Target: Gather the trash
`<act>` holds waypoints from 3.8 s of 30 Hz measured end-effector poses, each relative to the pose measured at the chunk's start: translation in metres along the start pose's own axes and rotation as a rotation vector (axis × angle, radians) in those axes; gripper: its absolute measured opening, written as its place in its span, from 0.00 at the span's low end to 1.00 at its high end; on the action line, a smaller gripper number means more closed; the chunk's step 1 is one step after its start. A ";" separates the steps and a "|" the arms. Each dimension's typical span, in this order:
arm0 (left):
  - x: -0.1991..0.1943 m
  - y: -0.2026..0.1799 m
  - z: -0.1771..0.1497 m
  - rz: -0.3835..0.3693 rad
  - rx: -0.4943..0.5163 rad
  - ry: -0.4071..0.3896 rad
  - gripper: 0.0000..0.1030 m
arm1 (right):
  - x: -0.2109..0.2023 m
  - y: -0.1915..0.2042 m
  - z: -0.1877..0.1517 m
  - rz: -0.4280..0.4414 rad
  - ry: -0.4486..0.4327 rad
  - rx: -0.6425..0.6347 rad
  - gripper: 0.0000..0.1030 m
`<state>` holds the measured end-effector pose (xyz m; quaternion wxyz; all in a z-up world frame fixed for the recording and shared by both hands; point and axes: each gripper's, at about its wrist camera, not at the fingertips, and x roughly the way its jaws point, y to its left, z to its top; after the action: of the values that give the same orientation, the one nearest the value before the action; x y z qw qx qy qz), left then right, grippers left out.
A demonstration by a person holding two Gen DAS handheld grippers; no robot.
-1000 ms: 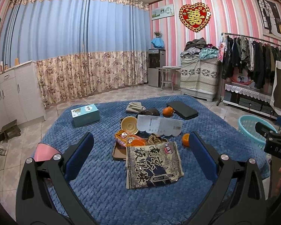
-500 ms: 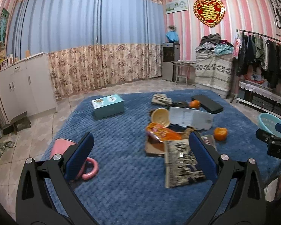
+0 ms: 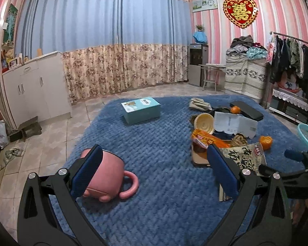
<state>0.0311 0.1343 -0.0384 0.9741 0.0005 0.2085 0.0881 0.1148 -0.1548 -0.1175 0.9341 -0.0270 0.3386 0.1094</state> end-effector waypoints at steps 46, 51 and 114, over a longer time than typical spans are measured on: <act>0.076 -0.141 0.008 -0.221 0.096 0.150 0.88 | -0.090 -0.190 0.004 0.010 -0.222 0.306 0.11; 0.117 -0.156 0.002 -0.219 0.107 0.241 0.67 | -0.085 -0.204 0.000 -0.016 -0.221 0.332 0.11; 0.105 -0.573 0.021 -0.782 0.355 0.148 0.76 | -0.126 -0.418 -0.055 -0.549 -0.157 0.690 0.11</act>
<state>0.2325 -0.4114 -0.0837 0.9014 0.0825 0.2740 -0.3250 0.0798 -0.5929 -0.0892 0.9058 0.2056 0.2636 -0.2602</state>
